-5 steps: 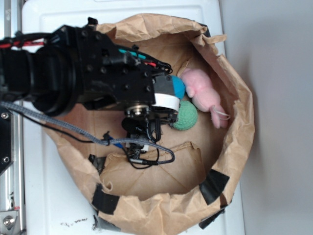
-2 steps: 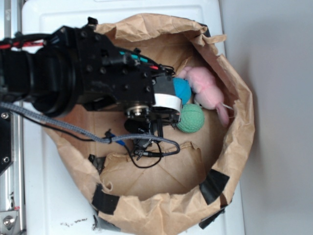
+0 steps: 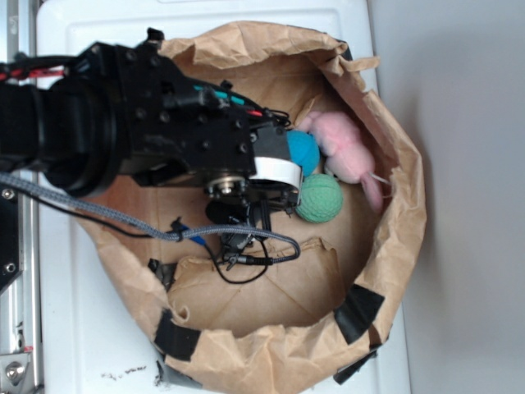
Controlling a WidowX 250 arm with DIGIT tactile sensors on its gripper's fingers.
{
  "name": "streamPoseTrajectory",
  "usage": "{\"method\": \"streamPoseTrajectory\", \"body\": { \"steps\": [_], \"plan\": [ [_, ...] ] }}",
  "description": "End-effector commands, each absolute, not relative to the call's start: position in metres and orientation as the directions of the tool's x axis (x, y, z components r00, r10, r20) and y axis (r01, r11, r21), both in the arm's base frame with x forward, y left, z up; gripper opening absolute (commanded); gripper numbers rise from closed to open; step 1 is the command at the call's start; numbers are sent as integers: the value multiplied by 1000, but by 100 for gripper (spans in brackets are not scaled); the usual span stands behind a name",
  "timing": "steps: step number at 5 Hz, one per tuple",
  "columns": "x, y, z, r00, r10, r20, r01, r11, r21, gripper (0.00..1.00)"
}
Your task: Grab the wood chip.
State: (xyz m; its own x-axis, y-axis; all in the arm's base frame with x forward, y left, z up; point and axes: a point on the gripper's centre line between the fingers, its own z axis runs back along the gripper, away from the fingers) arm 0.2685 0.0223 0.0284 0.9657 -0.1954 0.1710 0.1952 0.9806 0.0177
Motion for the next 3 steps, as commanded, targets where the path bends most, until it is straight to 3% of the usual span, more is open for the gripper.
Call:
{"method": "streamPoseTrajectory", "body": {
  "steps": [1,2,3],
  "plan": [
    [241,48,109,941,-144,305,149,989,6,0],
    [227,57,135,937,-146,317,174,983,-59,0],
    [229,62,138,944,-160,290,192,978,-87,0]
  ]
}}
